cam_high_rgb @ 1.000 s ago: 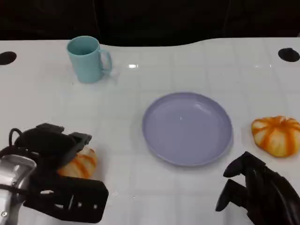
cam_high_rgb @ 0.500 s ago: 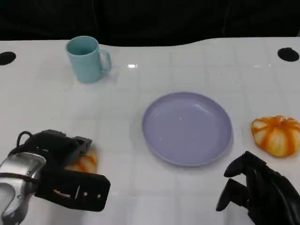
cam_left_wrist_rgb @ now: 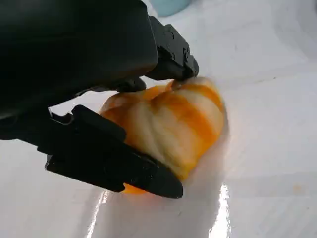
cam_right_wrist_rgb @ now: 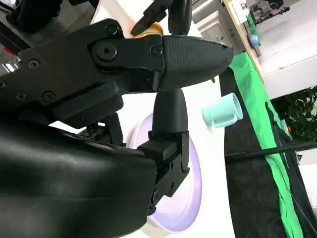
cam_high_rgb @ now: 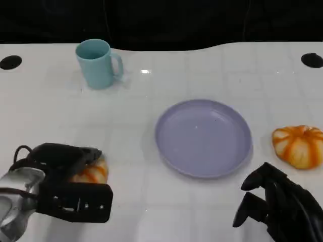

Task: Grasp the bread from the table and place it into the plate.

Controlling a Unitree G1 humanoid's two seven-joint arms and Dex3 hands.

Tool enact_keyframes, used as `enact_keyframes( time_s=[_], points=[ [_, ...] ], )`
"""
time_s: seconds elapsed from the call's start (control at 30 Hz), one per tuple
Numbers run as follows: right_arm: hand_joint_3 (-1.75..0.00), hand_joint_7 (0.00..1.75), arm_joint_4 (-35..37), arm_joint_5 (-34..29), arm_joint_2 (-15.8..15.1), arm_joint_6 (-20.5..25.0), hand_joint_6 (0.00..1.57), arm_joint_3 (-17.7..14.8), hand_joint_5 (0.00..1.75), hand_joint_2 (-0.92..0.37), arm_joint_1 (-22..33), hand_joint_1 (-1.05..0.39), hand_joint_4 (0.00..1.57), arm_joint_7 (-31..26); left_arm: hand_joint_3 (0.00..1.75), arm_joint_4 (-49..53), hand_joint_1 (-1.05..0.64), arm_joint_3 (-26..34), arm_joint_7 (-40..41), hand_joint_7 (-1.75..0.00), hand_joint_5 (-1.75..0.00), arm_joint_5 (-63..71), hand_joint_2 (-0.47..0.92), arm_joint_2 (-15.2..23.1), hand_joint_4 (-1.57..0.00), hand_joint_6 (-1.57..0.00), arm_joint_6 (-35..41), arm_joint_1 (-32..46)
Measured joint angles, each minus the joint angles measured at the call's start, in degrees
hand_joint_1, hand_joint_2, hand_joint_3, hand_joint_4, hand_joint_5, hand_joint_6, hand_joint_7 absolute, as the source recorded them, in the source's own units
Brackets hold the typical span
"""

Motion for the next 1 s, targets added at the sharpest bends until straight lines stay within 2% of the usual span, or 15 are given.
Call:
enact_keyframes(
  time_s=[0.03, 0.07, 0.13, 0.23, 0.4, 0.5, 0.8, 1.0],
  points=[
    [-0.46, 1.71, 0.0, 0.0, 0.0, 0.0, 0.42, 0.01, 1.75, -0.92, -0.01, -0.54, 0.63, 0.01, 0.29, 1.15, -0.27, 0.65, 1.91, -1.14, -1.59, -1.34, 0.92, -0.01, -0.8, -0.83, -1.67, -0.05],
    [-0.47, 1.71, -0.01, 0.01, 0.0, 0.01, 0.42, 0.01, 1.75, -0.92, -0.01, -0.54, 0.63, 0.02, 0.35, 2.48, -0.27, 0.95, 4.36, -1.44, -1.67, -1.93, 0.92, -0.01, -0.82, -0.75, -3.41, -0.13],
    [-0.47, 1.7, -0.06, 0.01, 0.0, 0.02, 0.42, 0.0, 1.75, -0.92, 0.03, -0.54, 0.63, 0.0, 0.41, 5.19, -0.26, 1.13, 9.81, -1.68, -1.73, -2.31, 0.92, -0.23, -0.85, -0.68, -6.67, -0.22],
    [-0.47, 1.7, -0.14, 0.01, 0.0, 0.02, 0.42, 0.02, 1.75, -0.92, 0.02, -0.54, 0.63, 0.0, 0.43, 8.0, -0.26, 1.16, 14.53, -1.74, -1.74, -3.16, 0.92, -0.51, -0.85, -0.67, -9.56, -0.62],
    [-0.47, 1.71, -0.21, 0.01, 0.0, 0.02, 0.42, 0.01, 1.75, -0.92, 0.03, -0.54, 0.63, 0.0, 0.45, 9.95, -0.25, 0.89, 15.75, -1.75, -1.75, -3.63, 0.92, -0.61, -0.86, -0.68, -11.22, -1.49],
    [-0.47, 1.7, -0.24, 0.02, 0.01, 0.03, 0.42, 0.0, 1.75, -0.92, 0.04, -0.54, 0.63, -0.01, 0.49, 10.61, -0.2, 1.22, 16.91, -1.75, -1.75, -4.61, 0.9, -1.0, -0.82, -0.63, -11.73, -1.51],
    [-0.47, 1.69, -0.24, 0.13, 0.09, 0.65, 0.43, -0.07, 1.75, -0.92, 0.01, -0.54, 0.63, -0.09, 1.07, 10.62, -0.21, 4.55, 18.44, -1.75, -1.75, -11.49, 0.63, -3.07, -0.81, -0.67, -13.28, -0.44],
    [-0.46, 1.69, -0.19, 0.1, 0.12, 0.65, 0.43, -0.09, 1.75, -0.92, -0.04, -0.54, 0.63, -0.11, 1.2, 6.86, -0.21, 6.36, 15.11, -1.75, -1.75, -16.67, 0.56, -3.99, -0.79, -0.69, -14.08, 0.39]
  ],
)
